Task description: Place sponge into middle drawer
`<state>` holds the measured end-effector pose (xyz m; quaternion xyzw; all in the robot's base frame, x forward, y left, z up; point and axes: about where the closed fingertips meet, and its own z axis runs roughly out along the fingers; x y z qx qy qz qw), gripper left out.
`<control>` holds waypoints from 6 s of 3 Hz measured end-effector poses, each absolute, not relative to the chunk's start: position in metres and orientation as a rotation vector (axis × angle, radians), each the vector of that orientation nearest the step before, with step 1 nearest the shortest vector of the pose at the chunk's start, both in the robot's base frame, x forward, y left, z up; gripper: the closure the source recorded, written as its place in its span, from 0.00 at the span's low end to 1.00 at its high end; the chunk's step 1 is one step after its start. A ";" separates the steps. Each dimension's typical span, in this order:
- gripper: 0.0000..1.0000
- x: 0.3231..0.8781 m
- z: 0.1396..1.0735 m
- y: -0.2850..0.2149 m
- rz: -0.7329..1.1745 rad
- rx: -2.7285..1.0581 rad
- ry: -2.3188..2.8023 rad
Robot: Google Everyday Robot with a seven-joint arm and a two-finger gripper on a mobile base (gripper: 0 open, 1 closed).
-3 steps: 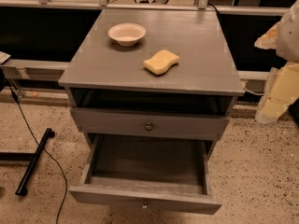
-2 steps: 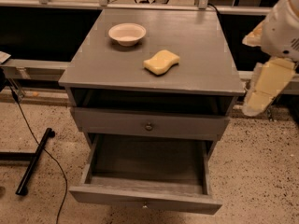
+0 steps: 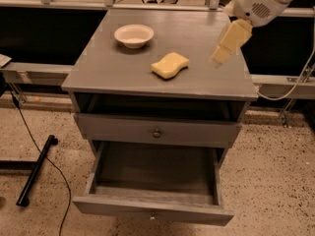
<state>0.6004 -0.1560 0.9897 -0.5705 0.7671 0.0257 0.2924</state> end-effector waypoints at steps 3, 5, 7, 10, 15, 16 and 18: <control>0.00 0.718 0.921 -0.117 0.216 -1.024 2.087; 0.00 0.743 0.867 -0.079 0.293 -0.982 2.116; 0.00 0.739 0.860 -0.075 0.325 -0.982 2.140; 0.16 0.720 0.835 -0.061 0.328 -0.978 2.187; 1.00 0.692 0.883 -0.054 0.585 -1.063 2.119; 1.00 0.661 0.911 -0.106 0.538 -1.038 2.123; 1.00 0.639 0.904 -0.119 0.487 -1.080 2.065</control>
Offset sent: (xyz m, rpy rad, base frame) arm 0.1253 0.0382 -0.0647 0.3668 -0.0368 -0.3357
